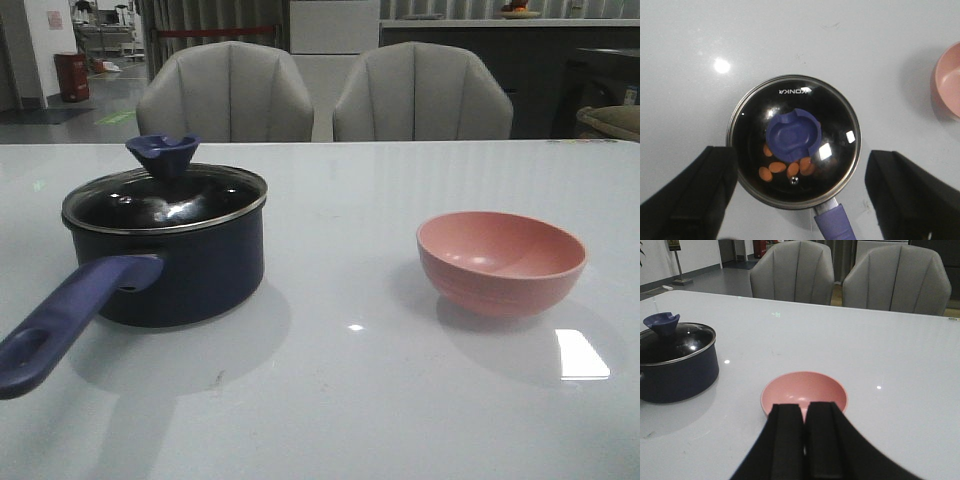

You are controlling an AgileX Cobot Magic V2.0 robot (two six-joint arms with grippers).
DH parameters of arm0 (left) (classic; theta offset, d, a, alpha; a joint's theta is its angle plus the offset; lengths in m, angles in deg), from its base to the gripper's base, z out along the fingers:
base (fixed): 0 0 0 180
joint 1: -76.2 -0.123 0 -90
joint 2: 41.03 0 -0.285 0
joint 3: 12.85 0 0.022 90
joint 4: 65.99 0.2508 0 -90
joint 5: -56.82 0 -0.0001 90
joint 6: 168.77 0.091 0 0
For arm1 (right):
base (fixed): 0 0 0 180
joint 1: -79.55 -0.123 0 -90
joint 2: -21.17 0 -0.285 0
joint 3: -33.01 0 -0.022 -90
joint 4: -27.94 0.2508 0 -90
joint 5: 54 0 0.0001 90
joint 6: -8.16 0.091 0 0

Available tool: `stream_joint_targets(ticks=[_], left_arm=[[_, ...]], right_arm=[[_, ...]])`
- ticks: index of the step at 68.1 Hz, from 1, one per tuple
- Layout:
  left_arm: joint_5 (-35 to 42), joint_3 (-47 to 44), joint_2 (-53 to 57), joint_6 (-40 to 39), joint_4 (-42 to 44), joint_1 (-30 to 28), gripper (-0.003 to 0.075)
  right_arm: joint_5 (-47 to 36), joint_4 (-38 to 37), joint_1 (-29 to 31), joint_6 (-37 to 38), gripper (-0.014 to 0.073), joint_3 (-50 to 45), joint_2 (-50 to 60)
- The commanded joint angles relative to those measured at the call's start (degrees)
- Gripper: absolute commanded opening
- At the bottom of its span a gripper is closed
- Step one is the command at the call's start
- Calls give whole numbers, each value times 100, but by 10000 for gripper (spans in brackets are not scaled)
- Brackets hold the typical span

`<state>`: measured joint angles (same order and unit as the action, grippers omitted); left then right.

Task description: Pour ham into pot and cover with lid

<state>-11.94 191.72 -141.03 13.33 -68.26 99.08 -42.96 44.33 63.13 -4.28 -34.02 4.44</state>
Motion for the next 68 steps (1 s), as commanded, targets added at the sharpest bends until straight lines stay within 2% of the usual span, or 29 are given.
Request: stream_joint_targets(ticks=[1,12,34,56,61,66,68], left_arm=[[648,-579,965,22,-68,38,565],[1475,-2190,2305,22,-68,38,565],[2981,-4549,4797,22,-98,38,565],[3745,-6564,7337,22,-98,38,561],[3861,-6984,7918,22,-98,38,518],[3968,-7288,8376,22,-98,38,424],[4027,-7392,8531,22,-98,38,363]], right_arm=[[-432,2,2,-33,146,151,-51],[-432,2,2,-33,146,151,-51],[-432,2,2,-33,146,151,-51],[-432,2,2,-33,146,151,-51],[-432,2,2,-33,146,151,-51],[-432,2,2,-33,146,151,-51],[-432,2,2,-33,146,151,-51]])
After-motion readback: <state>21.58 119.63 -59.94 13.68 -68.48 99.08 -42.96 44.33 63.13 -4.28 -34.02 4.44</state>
